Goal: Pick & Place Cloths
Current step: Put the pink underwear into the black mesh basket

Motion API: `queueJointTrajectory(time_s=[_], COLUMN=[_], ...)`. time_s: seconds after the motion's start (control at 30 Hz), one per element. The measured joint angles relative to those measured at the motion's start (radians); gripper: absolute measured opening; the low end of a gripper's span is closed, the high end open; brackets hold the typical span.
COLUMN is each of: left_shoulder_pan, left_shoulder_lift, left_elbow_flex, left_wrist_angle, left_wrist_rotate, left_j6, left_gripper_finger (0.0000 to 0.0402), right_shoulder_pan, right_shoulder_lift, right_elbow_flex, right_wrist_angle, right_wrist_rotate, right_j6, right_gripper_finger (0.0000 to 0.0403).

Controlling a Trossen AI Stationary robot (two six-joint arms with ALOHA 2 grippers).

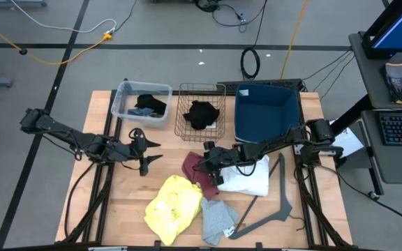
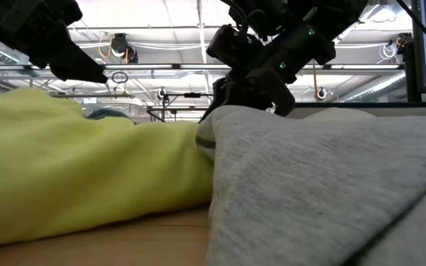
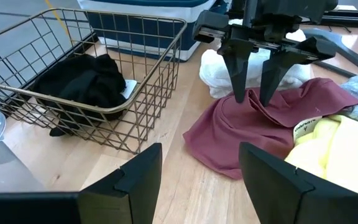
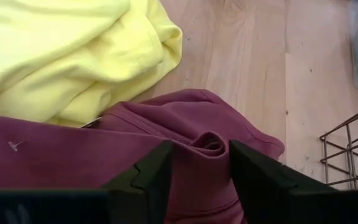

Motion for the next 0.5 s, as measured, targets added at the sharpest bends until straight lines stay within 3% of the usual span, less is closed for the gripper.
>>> queueJointTrajectory(time_s=[0.5], left_shoulder_pan=[0.0], left_shoulder_lift=[0.0], left_elbow_flex=[0.0], left_wrist_angle=[0.0], left_wrist_rotate=[0.0], left_j6=[-0.001], left_gripper_finger=[0.0214], right_shoulder_pan=[0.0], right_shoulder_lift=[0.0], right_elbow_flex=[0.0], right_wrist_angle=[0.002], right_wrist_rotate=[-0.001], right_j6=[-0.001], right_gripper_finger=[0.001])
